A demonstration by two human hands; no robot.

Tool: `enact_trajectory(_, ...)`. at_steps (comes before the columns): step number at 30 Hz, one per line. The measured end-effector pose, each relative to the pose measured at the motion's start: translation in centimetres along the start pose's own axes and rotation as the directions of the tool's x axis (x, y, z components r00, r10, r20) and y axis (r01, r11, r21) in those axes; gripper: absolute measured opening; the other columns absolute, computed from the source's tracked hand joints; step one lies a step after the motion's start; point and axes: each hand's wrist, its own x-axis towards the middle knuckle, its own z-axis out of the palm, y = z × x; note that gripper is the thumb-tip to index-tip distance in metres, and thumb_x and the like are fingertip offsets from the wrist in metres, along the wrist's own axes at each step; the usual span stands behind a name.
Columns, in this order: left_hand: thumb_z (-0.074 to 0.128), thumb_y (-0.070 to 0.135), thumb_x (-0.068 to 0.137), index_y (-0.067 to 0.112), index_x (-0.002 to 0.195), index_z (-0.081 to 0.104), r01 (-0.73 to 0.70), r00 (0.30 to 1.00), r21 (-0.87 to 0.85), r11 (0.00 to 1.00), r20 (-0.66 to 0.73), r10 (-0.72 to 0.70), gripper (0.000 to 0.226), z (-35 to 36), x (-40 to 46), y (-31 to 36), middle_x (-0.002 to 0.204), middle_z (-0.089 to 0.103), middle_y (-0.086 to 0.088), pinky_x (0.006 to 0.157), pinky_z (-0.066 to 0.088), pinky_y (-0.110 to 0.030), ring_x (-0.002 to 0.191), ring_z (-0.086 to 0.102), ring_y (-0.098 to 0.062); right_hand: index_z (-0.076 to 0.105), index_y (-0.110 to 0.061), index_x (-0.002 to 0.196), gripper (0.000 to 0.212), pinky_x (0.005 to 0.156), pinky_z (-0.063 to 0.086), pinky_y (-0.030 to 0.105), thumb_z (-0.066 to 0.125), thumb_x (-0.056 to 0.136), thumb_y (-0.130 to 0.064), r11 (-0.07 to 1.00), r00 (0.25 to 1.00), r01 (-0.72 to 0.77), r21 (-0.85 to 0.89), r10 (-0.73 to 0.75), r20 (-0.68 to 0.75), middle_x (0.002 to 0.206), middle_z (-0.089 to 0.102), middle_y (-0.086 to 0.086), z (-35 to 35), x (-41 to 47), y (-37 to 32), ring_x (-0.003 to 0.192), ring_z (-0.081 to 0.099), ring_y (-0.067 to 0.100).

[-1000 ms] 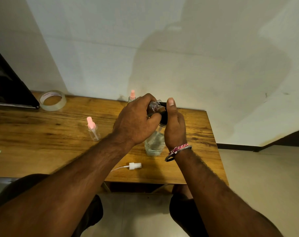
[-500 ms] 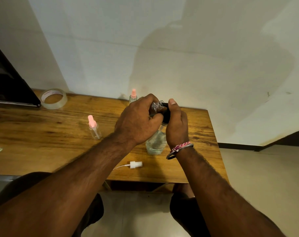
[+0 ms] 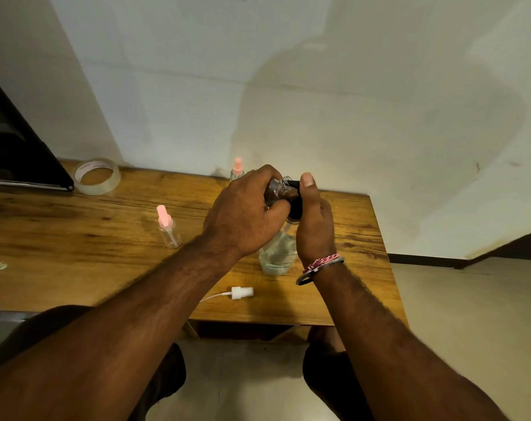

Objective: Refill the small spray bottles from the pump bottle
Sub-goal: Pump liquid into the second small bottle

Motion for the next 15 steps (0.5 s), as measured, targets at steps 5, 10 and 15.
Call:
enact_trajectory(5,0.067,0.022,0.091,0.022,0.109,0.064,-0.006,1.0,-0.001,1.0,-0.012,0.006,0.018,0.04,-0.01,-0.08,0.091,0.069,0.005,0.061,0.041,-0.026,0.079,0.063,-0.011,0.076,-0.002,0.103,0.063,0.079,0.056,0.021,0.036,0.103,-0.051,1.0,0.999,0.011,-0.005,-0.01,0.042,0.096,0.079,0.01,-0.27,-0.09,-0.15,0.096,0.075,0.018)
enact_trajectory(10,0.067,0.022,0.091,0.021,0.11,0.064,-0.015,1.0,0.007,1.0,-0.019,0.015,0.019,0.01,0.02,-0.16,0.092,0.069,0.005,0.061,0.04,-0.024,0.08,0.062,-0.01,0.077,-0.013,0.098,0.057,0.076,0.055,0.017,0.037,0.104,-0.053,1.0,0.998,-0.005,0.002,0.005,0.059,0.09,0.079,0.002,-0.19,-0.21,-0.55,0.091,0.074,0.011)
enact_trajectory(15,0.067,0.022,0.09,0.021,0.11,0.064,-0.019,1.0,0.005,1.0,-0.016,0.019,0.02,0.14,-0.03,-0.21,0.092,0.069,0.004,0.062,0.043,-0.026,0.079,0.063,-0.012,0.077,-0.017,0.09,0.049,0.071,0.054,0.016,0.043,0.103,-0.049,0.999,0.999,-0.037,0.005,0.036,0.034,0.083,0.078,-0.002,-0.04,-0.03,-0.69,0.084,0.073,0.007)
